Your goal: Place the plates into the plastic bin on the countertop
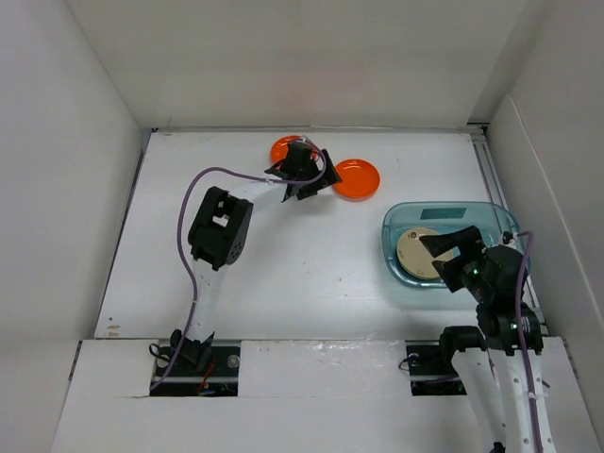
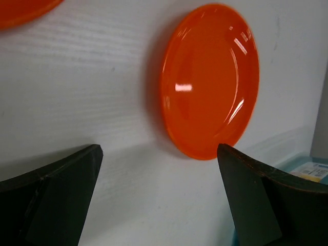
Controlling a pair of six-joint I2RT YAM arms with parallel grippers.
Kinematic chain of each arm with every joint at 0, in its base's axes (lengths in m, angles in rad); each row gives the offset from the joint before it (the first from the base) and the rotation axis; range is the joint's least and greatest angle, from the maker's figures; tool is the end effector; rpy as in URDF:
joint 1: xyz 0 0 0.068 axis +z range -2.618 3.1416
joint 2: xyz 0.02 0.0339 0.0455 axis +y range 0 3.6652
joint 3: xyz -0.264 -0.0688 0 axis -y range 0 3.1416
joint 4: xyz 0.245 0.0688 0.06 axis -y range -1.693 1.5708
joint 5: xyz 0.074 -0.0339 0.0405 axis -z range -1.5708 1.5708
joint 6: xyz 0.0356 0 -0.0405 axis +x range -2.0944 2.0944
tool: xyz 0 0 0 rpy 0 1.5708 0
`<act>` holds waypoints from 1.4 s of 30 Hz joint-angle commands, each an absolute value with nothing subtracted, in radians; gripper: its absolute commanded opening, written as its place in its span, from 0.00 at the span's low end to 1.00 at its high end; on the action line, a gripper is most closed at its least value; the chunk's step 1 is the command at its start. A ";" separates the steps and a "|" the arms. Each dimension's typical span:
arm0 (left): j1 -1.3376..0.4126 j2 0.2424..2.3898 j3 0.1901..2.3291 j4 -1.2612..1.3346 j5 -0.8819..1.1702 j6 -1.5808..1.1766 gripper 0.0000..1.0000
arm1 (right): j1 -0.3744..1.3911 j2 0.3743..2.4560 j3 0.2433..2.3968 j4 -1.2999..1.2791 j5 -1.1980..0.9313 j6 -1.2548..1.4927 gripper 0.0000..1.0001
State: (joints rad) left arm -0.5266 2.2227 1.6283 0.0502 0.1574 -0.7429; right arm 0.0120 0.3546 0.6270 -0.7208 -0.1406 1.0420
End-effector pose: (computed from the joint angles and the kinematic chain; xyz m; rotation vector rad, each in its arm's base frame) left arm 0.4382 -0.2612 0.1794 -0.1431 2.2433 -0.8932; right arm 0.0906 0.0061 0.2815 0.9571 1.8807 0.7948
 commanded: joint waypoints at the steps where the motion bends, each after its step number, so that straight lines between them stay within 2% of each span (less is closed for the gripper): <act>1: -0.511 2.297 1.751 0.072 0.236 -0.769 0.97 | 0.008 0.347 0.623 -0.614 -0.268 1.015 0.94; 3: -0.500 2.339 1.836 0.045 0.236 -0.769 0.95 | 0.008 0.347 0.623 -0.614 -0.279 1.015 0.93; 7: -0.500 2.430 1.948 -0.034 0.245 -0.769 0.82 | 0.008 0.359 0.623 -0.604 -0.279 0.996 0.92; 8: -0.500 2.454 1.962 -0.034 0.255 -0.759 0.73 | 0.008 0.359 0.623 -0.604 -0.279 0.996 0.92; 12: -0.500 2.490 1.991 -0.046 0.287 -0.759 0.52 | 0.008 0.388 0.623 -0.583 -0.299 0.996 0.90; 14: -0.500 2.502 2.000 -0.046 0.296 -0.768 0.30 | 0.008 0.399 0.623 -0.569 -0.310 0.986 0.90; 16: -0.500 2.514 2.000 -0.046 0.307 -0.769 0.21 | 0.008 0.399 0.623 -0.555 -0.319 0.986 0.89; 17: -0.500 2.523 2.014 -0.060 0.317 -0.769 0.04 | 0.008 0.409 0.614 -0.545 -0.319 0.986 0.89; 18: -0.500 2.534 2.023 -0.086 0.318 -0.759 0.00 | 0.008 0.410 0.614 -0.545 -0.319 0.986 0.89; 21: -0.488 2.505 1.991 -0.101 0.348 -0.747 0.00 | 0.008 0.432 0.603 -0.488 -0.360 0.948 0.89; 26: -0.476 2.162 1.632 0.026 0.316 -0.726 0.00 | 0.008 0.503 0.554 -0.332 -0.538 0.847 0.89; 32: -0.511 1.736 1.369 0.023 0.241 -0.646 0.00 | 0.008 0.613 0.470 -0.051 -0.626 0.870 0.89; 34: -0.522 1.656 1.278 0.023 0.250 -0.637 0.00 | 0.018 0.664 0.483 0.013 -0.626 0.844 0.89; 39: -0.522 1.491 1.145 0.052 0.409 -0.624 0.00 | 0.078 0.895 0.574 0.086 -0.681 0.746 0.89; 42: -0.522 1.468 1.074 0.080 0.477 -0.614 0.00 | 0.124 0.980 0.613 0.162 -0.727 0.746 0.88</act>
